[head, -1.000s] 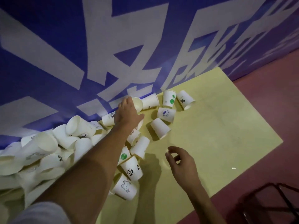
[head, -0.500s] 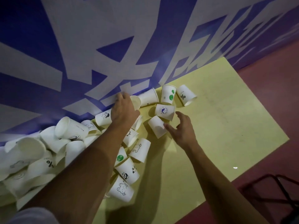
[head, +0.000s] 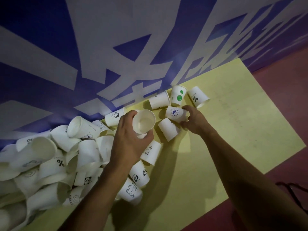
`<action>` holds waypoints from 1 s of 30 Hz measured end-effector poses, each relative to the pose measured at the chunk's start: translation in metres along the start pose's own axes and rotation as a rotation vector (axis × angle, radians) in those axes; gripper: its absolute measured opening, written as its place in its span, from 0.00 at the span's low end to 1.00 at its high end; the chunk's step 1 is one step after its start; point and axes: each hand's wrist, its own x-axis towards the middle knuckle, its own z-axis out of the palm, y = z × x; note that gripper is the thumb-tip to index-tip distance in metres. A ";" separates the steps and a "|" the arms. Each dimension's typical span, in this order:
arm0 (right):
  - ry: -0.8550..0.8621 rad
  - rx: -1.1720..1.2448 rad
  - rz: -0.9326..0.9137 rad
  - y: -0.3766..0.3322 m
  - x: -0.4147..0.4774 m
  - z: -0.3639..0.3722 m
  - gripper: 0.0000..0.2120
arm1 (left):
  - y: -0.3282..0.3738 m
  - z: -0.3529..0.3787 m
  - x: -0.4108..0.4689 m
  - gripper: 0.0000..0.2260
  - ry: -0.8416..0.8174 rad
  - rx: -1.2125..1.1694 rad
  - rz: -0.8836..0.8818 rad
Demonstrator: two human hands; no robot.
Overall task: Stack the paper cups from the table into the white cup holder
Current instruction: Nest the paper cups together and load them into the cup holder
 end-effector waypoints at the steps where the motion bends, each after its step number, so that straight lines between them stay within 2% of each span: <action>1: 0.029 -0.006 0.011 -0.001 -0.003 0.000 0.33 | -0.002 -0.002 -0.003 0.32 0.004 -0.015 0.008; 5: 0.198 0.026 -0.051 -0.010 -0.036 -0.009 0.30 | -0.005 -0.013 -0.013 0.30 0.039 -0.072 0.043; 10: 0.307 0.021 -0.243 -0.047 -0.108 -0.014 0.34 | -0.013 -0.035 -0.035 0.31 0.076 -0.168 0.074; 18: 0.248 0.042 -0.439 -0.136 -0.205 0.032 0.34 | -0.052 -0.102 -0.104 0.31 0.213 -0.197 0.132; 24: 0.181 0.078 -0.525 -0.199 -0.254 0.093 0.34 | -0.110 -0.166 -0.169 0.31 0.268 -0.293 0.053; 30: 0.102 0.054 -0.577 -0.259 -0.296 0.172 0.35 | -0.185 -0.228 -0.231 0.30 0.350 -0.234 -0.015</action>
